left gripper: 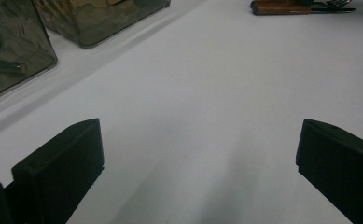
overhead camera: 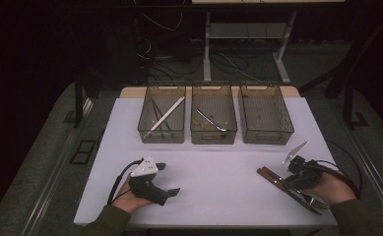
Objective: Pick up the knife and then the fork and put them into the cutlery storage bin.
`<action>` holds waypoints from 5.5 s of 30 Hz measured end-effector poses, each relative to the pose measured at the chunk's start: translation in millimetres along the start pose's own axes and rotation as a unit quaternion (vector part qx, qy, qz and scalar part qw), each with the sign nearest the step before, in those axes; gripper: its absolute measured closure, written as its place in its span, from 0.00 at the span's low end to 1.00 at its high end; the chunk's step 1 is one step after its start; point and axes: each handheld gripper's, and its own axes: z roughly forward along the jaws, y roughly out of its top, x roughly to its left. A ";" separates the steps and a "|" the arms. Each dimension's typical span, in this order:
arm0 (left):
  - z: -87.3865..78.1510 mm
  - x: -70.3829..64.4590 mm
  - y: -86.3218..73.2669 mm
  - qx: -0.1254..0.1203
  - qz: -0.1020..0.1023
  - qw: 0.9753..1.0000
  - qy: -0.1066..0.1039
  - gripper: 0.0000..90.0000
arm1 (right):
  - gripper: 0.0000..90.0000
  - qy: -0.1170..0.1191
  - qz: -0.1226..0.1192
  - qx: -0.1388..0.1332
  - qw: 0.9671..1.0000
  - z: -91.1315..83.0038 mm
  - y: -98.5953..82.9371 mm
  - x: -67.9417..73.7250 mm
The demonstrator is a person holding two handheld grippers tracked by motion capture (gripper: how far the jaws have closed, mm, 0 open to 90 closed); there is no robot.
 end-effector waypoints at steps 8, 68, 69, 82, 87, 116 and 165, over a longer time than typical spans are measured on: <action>0.1 0.1 0.2 0.001 0.002 1.000 -0.001 0.00 | 0.85 -0.001 -0.006 0.060 0.998 2.1 16.0 -1.2; -1.8 2.9 -1.7 -0.003 -0.004 1.000 -0.007 0.00 | 0.86 0.012 0.166 -0.314 0.935 -62.8 -8.5 -51.9; -1.6 2.7 -1.7 -0.005 -0.003 1.000 -0.007 0.00 | 0.86 0.012 0.170 -0.317 0.933 -63.3 -7.6 -52.3; -2.0 2.2 -1.1 -0.005 -0.002 1.000 -0.007 0.00 | 0.86 -0.014 0.184 -0.363 0.913 -70.6 3.5 -60.4; -1.9 2.2 -0.9 -0.005 -0.002 1.000 -0.007 0.00 | 0.86 -0.022 0.182 -0.374 0.909 -74.7 12.1 -65.1; -1.2 1.2 -0.4 -0.008 -0.002 1.000 -0.011 0.00 | 0.86 -0.084 0.220 -0.393 0.889 -90.2 88.1 -120.5; 0.4 -0.1 -0.1 -0.010 -0.002 1.000 -0.016 0.00 | 0.58 -0.077 0.231 -0.312 0.918 -34.1 95.6 -130.0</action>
